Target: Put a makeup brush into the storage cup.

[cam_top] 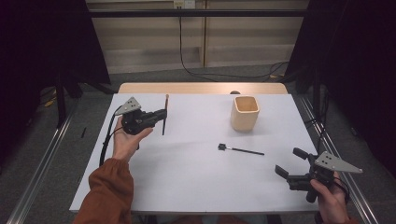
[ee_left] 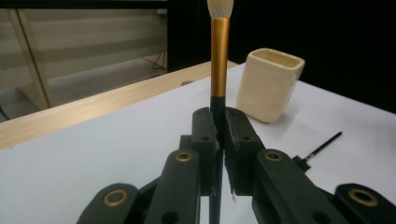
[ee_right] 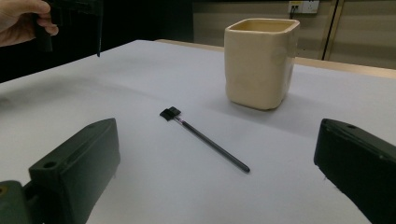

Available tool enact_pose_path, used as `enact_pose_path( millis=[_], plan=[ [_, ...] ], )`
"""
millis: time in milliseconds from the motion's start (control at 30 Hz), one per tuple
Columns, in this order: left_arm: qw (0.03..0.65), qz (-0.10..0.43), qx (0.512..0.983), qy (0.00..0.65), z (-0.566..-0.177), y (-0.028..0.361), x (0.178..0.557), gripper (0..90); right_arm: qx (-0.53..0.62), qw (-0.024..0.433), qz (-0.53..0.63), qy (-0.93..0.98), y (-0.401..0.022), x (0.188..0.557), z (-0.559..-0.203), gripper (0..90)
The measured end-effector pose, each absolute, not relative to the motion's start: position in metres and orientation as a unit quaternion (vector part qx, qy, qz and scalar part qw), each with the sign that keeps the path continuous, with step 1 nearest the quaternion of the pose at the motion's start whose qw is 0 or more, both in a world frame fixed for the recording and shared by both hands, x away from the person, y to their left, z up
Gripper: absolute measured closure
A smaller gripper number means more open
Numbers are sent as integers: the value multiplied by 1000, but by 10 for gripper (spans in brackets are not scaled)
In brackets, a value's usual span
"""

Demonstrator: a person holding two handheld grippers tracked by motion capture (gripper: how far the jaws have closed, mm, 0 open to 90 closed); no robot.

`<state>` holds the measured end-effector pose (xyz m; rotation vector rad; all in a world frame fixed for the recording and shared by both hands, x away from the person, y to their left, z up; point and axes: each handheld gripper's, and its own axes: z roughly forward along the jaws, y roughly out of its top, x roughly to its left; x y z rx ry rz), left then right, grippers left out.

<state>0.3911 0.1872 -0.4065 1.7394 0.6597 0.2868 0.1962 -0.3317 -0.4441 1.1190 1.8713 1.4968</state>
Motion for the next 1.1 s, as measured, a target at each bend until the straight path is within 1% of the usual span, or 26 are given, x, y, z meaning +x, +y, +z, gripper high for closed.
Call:
enact_pose_path(
  millis=[333, 600, 633, 667, 733, 833, 867, 1000, 1100],
  plan=[
    [602, 110, 746, 263, -401, 169, 370, 838, 408, 241, 554, 684, -330, 197, -444, 0],
    [612, 93, 739, 267, -398, 163, 363, 837, 406, 241, 555, 685, -330, 198, -444, 0],
    [616, 84, 738, 261, -396, 159, 360, 838, 407, 240, 555, 685, -330, 198, -444, 0],
    [608, 90, 746, 256, -394, 156, 358, 838, 406, 240, 555, 685, -330, 199, -444, 0],
    [607, 90, 747, 254, -393, 154, 356, 837, 406, 239, 556, 685, -329, 199, -444, 0],
    [611, 84, 747, 248, -392, 147, 353, 837, 404, 239, 562, 681, -327, 200, -442, 0],
    [612, 80, 747, 246, -393, 144, 352, 837, 404, 246, 561, 680, -326, 201, -440, 3],
    [613, 72, 748, 242, -395, 137, 351, 837, 403, 250, 561, 679, -324, 203, -438, 4],
    [616, 67, 749, 237, -395, 132, 349, 837, 395, 247, 569, 678, -320, 205, -435, 0]
  ],
)
